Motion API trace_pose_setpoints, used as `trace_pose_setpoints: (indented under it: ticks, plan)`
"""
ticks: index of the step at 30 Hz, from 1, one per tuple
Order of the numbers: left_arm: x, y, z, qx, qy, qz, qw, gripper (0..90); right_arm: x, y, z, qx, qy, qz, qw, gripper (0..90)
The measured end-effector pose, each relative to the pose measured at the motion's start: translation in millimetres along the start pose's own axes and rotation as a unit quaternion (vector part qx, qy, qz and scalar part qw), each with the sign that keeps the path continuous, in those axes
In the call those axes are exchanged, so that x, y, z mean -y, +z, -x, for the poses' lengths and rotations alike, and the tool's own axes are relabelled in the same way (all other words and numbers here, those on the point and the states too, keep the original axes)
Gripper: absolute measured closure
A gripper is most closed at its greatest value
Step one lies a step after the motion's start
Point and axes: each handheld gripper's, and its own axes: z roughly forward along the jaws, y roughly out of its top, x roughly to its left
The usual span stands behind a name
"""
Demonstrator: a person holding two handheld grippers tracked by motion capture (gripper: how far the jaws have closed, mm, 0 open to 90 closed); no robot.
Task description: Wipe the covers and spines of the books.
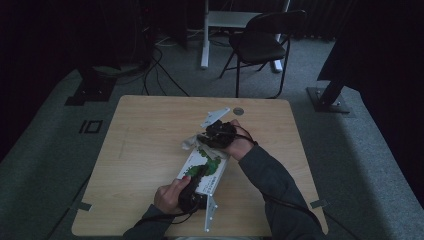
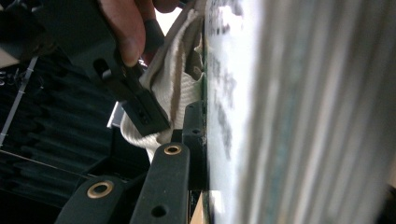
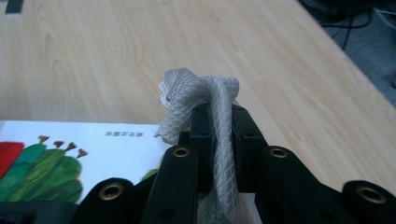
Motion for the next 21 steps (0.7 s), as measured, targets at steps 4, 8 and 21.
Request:
trace_pose_setpoints:
  ticks: [4, 8, 21]
  plan:
    - [0.3, 0.0, -0.2, 0.001, 0.002, -0.003, 1.0, 78.0, -1.4, 5.6, -6.0, -0.023, -0.009, -0.01, 0.9996, 81.9]
    - [0.2, 0.2, 0.1, 0.001, 0.001, 0.0, 1.0, 78.0, -2.6, 7.6, -12.2, -0.049, -0.015, -0.008, 0.9987, 82.0]
    - [0.4, 0.4, 0.1, 0.004, 0.002, 0.0, 1.0, 78.0, -8.2, 11.3, -36.1, -0.113, -0.048, -0.011, 0.9924, 82.3]
